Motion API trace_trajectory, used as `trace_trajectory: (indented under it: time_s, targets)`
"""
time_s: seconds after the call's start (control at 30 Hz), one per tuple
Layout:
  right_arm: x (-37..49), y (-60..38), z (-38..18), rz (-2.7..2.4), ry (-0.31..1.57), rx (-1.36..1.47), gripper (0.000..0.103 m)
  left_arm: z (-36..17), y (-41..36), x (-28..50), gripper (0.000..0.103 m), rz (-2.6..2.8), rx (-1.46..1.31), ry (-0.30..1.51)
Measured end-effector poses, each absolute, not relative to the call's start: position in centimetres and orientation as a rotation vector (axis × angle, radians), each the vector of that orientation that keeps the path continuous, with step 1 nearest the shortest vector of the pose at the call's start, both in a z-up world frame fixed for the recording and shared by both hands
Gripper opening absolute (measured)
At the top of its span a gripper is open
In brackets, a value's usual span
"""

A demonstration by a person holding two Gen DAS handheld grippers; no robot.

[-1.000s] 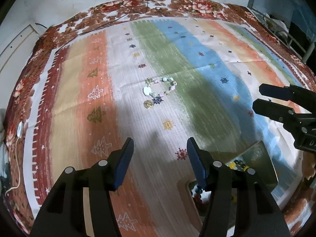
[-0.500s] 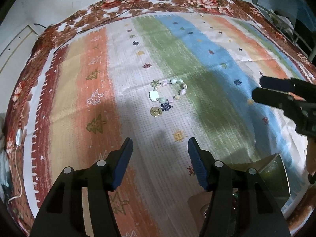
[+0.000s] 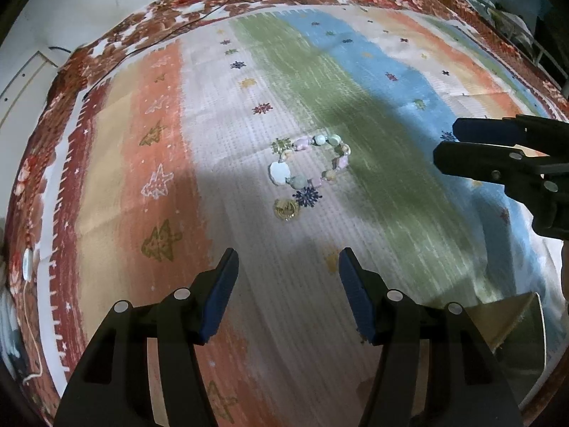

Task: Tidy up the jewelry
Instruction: 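Move left tool toward gold coin pendant while right tool approaches charm bracelet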

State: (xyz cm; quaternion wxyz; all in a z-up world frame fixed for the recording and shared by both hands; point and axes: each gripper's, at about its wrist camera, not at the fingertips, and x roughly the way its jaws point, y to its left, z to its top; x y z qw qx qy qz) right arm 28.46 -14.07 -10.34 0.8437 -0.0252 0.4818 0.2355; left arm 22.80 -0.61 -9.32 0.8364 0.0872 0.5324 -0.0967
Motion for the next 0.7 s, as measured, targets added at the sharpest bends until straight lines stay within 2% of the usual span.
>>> trace_trajectory:
  time_s: [0.7]
  targets:
    - [33.6,-11.8,-13.9,0.508,1.097,-0.074,0.056,-12.0,-0.3,26.1,0.058,-0.318,0.169,1.124]
